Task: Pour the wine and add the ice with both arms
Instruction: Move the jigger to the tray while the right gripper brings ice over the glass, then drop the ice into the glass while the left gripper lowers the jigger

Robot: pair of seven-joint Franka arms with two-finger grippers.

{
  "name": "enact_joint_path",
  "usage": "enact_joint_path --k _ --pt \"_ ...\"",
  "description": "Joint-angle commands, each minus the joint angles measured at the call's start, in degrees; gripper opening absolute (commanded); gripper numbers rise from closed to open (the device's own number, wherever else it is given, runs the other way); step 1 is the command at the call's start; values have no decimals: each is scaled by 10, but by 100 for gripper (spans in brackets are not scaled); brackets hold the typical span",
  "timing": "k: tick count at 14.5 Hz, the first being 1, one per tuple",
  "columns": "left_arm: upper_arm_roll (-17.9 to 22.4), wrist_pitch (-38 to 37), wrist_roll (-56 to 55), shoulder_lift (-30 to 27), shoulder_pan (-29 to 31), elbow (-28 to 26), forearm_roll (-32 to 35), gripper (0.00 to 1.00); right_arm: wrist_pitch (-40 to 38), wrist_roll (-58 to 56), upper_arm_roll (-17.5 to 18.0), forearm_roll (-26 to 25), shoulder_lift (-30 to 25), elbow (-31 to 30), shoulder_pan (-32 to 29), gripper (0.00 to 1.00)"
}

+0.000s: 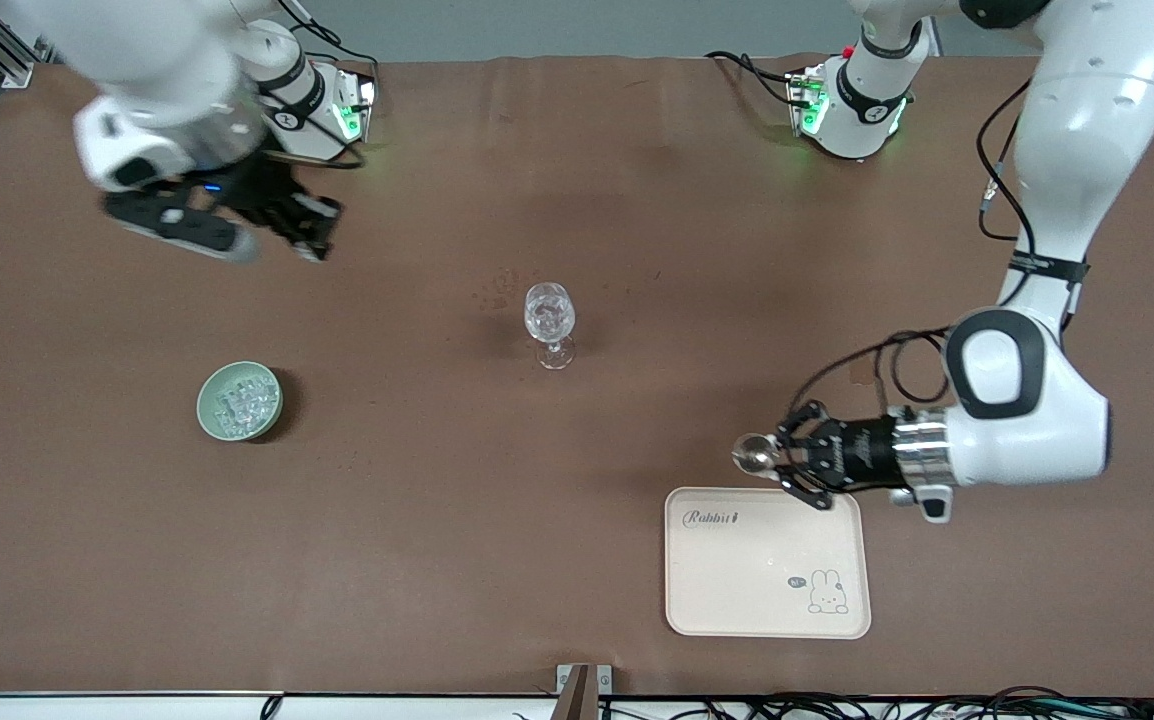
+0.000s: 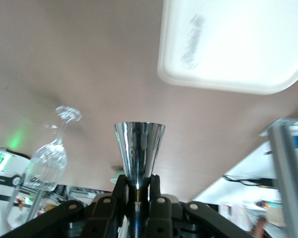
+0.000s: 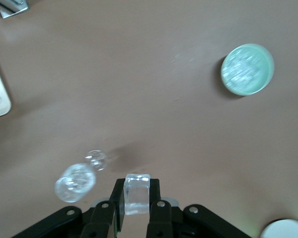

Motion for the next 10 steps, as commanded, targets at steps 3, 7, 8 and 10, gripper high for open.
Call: enact_joint_path --k 3,7,8,10 --pt "-6 79 82 93 32 47 -64 1 99 113 -8 -2 94 5 93 1" --pt "-4 85 177 155 55 77 -196 1 166 131 -8 -1 163 4 117 1" --pt "-1 86 202 165 55 78 -198 1 168 131 -9 -2 172 3 130 1" --pt "4 87 233 187 62 89 -199 1 165 131 -9 -3 178 -4 134 1"
